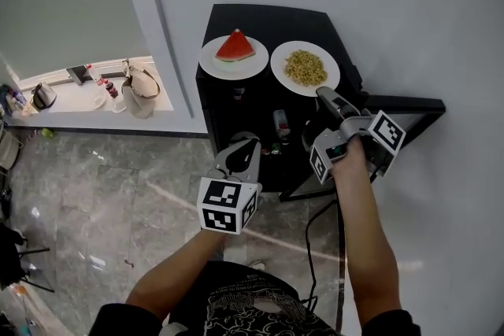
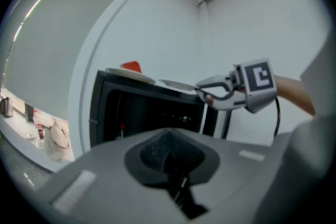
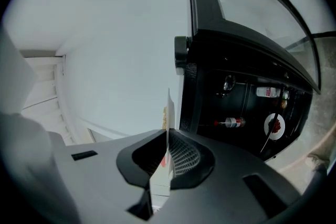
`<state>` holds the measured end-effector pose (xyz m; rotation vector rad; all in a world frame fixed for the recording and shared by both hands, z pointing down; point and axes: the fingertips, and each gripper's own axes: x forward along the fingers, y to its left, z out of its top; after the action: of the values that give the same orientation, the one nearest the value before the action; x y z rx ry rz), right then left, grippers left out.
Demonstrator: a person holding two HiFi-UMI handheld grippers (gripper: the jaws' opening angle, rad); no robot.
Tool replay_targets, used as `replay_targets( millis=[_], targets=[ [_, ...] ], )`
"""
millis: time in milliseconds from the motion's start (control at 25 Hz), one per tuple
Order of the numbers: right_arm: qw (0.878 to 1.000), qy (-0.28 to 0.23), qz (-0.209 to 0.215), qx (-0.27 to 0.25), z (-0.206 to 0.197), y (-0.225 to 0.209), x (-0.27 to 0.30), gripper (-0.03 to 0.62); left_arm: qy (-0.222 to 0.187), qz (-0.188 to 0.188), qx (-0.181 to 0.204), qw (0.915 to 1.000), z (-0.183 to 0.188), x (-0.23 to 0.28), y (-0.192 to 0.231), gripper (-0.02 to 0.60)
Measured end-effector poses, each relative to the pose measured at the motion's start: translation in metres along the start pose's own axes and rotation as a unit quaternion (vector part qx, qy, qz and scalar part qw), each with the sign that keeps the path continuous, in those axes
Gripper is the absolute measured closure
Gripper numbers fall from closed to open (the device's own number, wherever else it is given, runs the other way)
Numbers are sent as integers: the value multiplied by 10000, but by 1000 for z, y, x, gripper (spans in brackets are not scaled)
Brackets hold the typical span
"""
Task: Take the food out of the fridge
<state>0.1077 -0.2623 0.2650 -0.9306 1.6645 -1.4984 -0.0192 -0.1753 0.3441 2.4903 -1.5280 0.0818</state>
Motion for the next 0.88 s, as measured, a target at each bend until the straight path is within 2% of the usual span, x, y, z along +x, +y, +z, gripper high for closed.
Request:
replay_targets(
  millis=[440, 600, 880],
  targets=[
    [9990, -414, -127, 134, 0, 6, -4, 586, -93, -43, 107, 9999, 5, -24, -16, 581],
    [9985, -521, 10, 157, 1, 6, -4, 586, -103, -12, 110, 9999, 6, -27, -17, 581],
    [9987, -392, 311, 52, 4, 3, 1, 565, -126, 25, 89, 9999, 6, -24, -16, 581]
  ],
)
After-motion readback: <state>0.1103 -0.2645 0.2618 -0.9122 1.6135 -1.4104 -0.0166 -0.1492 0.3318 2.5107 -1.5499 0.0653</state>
